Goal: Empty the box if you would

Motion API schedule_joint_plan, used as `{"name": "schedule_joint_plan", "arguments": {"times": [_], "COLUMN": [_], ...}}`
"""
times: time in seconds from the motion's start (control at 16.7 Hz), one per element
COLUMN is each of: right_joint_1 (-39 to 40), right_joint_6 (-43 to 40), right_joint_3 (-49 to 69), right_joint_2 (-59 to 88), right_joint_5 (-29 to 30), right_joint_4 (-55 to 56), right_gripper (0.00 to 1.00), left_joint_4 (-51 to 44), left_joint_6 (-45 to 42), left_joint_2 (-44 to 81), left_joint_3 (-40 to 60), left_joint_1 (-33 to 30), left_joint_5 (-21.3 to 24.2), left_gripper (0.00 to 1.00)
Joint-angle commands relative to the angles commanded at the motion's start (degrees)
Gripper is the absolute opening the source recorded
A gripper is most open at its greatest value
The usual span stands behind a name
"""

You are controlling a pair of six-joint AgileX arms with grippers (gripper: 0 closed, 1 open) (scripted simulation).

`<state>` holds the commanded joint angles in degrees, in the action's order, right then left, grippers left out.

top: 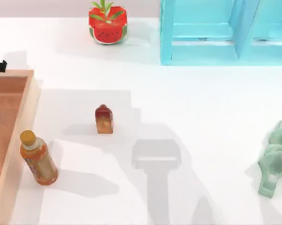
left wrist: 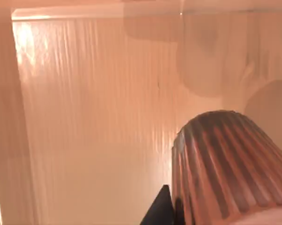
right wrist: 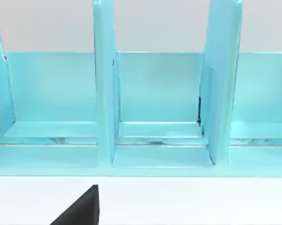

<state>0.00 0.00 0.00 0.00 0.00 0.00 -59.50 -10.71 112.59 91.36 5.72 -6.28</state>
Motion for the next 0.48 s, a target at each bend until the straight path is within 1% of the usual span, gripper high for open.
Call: {"name": "schedule_joint_plan", "arguments": {"times": [0.12, 0.24, 0.36, 0.48], "right_joint_1": [0.0, 0.0, 0.0, 0.0], "right_joint_6": [0.0, 0.0, 0.0, 0.0], "right_joint_3": [0.0, 0.0, 0.0, 0.0], "right_joint_2": [0.0, 0.0, 0.0, 0.0], "right_joint_5": [0.0, 0.0, 0.0, 0.0], "right_joint_4": [0.0, 0.0, 0.0, 0.0], "right_gripper": [1.00, 1.00, 1.00, 1.00], "left_joint_4": [-5.1, -12.4, -19.1, -23.6], "left_joint_6": [0.1, 0.7, 1.4, 1.6], "left_joint_2": [0.2, 0.1, -0.4, -1.5], "left_joint_3": [6.1, 10.1, 12.2, 13.3], "left_joint_1": [0.4, 1.6, 2.5, 2.5], "left_joint_5": [-1.3, -0.7, 1.7, 4.6], "left_gripper": [0.00, 0.00, 0.00, 0.00]}}
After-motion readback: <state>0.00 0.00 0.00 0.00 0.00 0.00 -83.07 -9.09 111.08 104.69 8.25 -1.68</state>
